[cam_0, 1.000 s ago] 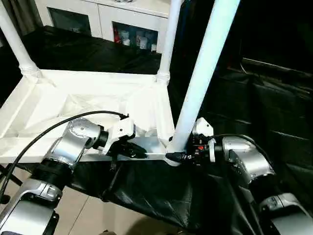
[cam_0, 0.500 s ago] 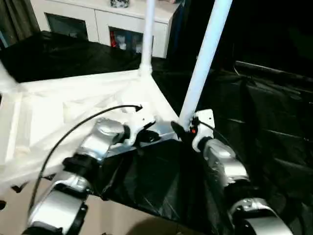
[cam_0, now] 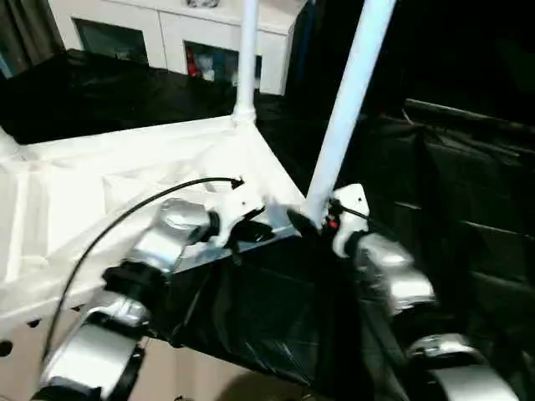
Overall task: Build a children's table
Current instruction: Rotate leg to tighten
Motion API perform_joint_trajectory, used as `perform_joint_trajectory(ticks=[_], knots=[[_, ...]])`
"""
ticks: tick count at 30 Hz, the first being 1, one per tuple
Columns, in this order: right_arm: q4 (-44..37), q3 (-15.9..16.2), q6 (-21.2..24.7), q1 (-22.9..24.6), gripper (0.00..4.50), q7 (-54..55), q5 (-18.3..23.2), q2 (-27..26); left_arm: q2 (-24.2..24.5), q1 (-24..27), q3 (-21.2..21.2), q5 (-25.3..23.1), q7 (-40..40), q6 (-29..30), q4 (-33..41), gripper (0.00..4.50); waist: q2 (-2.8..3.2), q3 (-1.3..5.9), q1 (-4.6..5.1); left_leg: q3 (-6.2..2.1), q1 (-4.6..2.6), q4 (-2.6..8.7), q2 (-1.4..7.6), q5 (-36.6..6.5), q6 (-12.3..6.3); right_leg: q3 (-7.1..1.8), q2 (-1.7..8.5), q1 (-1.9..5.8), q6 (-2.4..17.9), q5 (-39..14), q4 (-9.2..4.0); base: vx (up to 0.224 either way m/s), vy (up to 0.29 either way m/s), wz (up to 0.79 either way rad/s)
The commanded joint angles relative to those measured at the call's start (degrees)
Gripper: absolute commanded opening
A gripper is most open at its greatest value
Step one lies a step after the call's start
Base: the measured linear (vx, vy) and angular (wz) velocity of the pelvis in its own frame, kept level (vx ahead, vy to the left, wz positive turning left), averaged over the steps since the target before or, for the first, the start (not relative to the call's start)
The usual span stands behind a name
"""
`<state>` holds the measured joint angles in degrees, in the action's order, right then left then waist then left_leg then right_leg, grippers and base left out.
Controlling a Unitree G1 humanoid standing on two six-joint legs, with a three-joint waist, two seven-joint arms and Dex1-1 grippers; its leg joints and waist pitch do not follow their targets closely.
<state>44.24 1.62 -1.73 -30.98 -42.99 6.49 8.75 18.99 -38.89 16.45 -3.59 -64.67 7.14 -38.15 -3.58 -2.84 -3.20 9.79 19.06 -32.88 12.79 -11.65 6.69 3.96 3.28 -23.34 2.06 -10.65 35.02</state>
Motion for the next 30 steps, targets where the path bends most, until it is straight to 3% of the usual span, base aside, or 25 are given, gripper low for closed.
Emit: perform_joint_trajectory(ticks=[1,2,3,4,7,12,14,16,18,19,21,22,25,27,30], knots=[[-2.0,2.2,0.2,-0.1,3.98,-7.0,0.4,2.0,1.0,0.8,2.1,0.3,-5.2,-0.5,1.5,0.00,0.92,3.65,-0.18,0.37,0.55,3.29,0.55,-5.3,-4.15,-2.98,4.15,3.85,14.6,-0.1,-3.06,0.000,0.000,0.00],[-2.7,2.8,0.6,0.0,3.98,-9.8,0.5,3.2,1.7,0.9,2.1,0.6,-6.8,-0.4,2.0,0.00,1.59,3.56,-0.32,0.38,0.23,3.33,0.71,-6.3,-4.20,-2.92,4.19,3.69,15.0,-0.7,-3.23,0.000,0.000,0.00],[-3.2,3.2,0.8,0.1,3.98,-11.7,0.6,4.0,2.2,0.9,2.1,0.9,-7.8,-0.3,2.4,0.00,1.31,3.48,-0.40,0.47,0.32,3.26,0.61,-6.6,-4.32,-2.99,4.12,3.79,15.3,-1.1,-3.15,0.000,0.000,0.00],[-4.1,3.7,1.4,0.3,3.98,-14.3,1.0,5.1,2.8,1.1,2.3,1.4,-9.5,-0.1,3.0,0.00,1.85,3.48,-0.55,0.44,0.26,3.27,0.62,-6.6,-4.21,-3.03,4.21,3.75,15.4,-1.4,-3.14,0.000,0.000,0.00],[-6.5,5.4,3.8,0.8,3.98,-20.4,2.1,7.7,4.3,1.5,2.9,2.0,-12.6,-0.5,4.0,0.00,1.91,3.36,-0.86,0.47,0.36,3.28,0.73,-6.6,-4.11,-2.94,4.08,3.98,15.3,-2.2,-3.19,0.000,0.000,0.00],[-8.0,6.9,5.0,1.3,3.58,-26.1,2.3,9.7,5.8,1.7,3.7,1.9,-15.3,-1.9,3.8,0.00,1.80,3.37,-1.70,0.62,0.36,3.11,0.82,-6.4,-3.86,-2.88,4.15,3.83,14.6,-3.7,-3.27,0.000,0.000,0.00],[-8.7,7.3,5.8,1.8,3.34,-27.4,2.7,9.9,6.3,2.1,3.9,1.9,-16.0,-2.1,4.2,0.00,1.33,3.38,-1.94,0.59,0.30,3.16,0.87,-6.0,-3.65,-2.86,4.20,3.78,14.2,-4.7,-3.12,0.000,0.000,0.00],[-9.5,8.2,6.2,2.6,3.26,-27.9,2.6,9.7,6.5,2.3,3.8,2.0,-16.2,-2.1,4.4,0.00,1.36,3.31,-1.94,0.59,0.35,3.17,0.86,-6.2,-3.43,-2.87,4.22,3.69,13.6,-6.0,-3.30,0.000,0.000,0.00],[-10.6,8.6,6.8,3.5,3.20,-27.5,2.8,8.9,6.5,2.3,3.5,1.9,-15.7,-1.9,4.1,0.00,0.92,3.33,-1.90,0.63,0.38,3.15,0.79,-5.7,-3.33,-2.92,4.20,3.67,12.9,-6.8,-3.31,0.000,0.000,0.00],[-10.6,8.6,6.8,3.5,2.95,-27.5,2.8,8.9,6.5,2.3,3.5,1.9,-15.7,-1.9,4.1,0.00,1.02,3.31,-1.94,0.60,0.41,3.17,0.75,-5.5,-3.32,-2.94,4.18,3.68,12.8,-6.8,-3.31,0.000,0.000,0.00],[-11.1,8.6,7.4,3.7,2.89,-27.3,3.0,8.7,6.5,2.3,3.4,1.9,-15.5,-1.8,4.0,0.00,0.96,3.34,-1.86,0.58,0.42,3.18,0.72,-5.3,-3.23,-2.91,4.22,3.63,12.4,-7.3,-3.36,0.000,0.000,0.00],[-11.6,7.8,8.2,4.5,2.85,-24.4,3.5,7.3,5.5,1.8,3.0,1.8,-13.3,-1.2,3.1,0.00,0.69,3.34,-1.83,0.63,0.42,3.16,0.71,-5.3,-3.25,-2.93,4.21,3.61,12.2,-7.5,-3.42,0.000,0.000,0.00],[-11.0,5.3,8.5,5.7,2.72,-16.0,3.3,3.9,3.2,0.9,2.7,0.5,-7.9,-0.4,0.9,0.00,0.77,3.08,-1.65,0.57,0.25,3.37,0.63,-6.7,-2.37,-3.03,4.35,3.19,11.1,-11.0,-3.92,0.000,0.000,0.00],[-10.6,3.5,9.3,6.1,2.71,-10.1,3.5,1.5,1.6,0.3,2.4,-0.1,-4.4,1.1,0.0,0.00,0.52,2.91,-1.55,0.42,-0.08,3.58,0.56,-9.2,-1.28,-3.00,4.44,2.98,8.9,-18.1,-4.71,0.000,0.000,0.00],[-7.2,-0.3,9.0,5.2,2.70,2.5,3.7,-3.2,-1.9,-0.9,1.6,-0.5,1.3,4.0,-1.4,0.00,0.69,2.85,-1.48,0.22,-0.05,3.77,0.59,-10.2,-0.41,-2.96,4.57,2.84,7.7,-21.3,-5.07,-0.017,0.000,0.00]])
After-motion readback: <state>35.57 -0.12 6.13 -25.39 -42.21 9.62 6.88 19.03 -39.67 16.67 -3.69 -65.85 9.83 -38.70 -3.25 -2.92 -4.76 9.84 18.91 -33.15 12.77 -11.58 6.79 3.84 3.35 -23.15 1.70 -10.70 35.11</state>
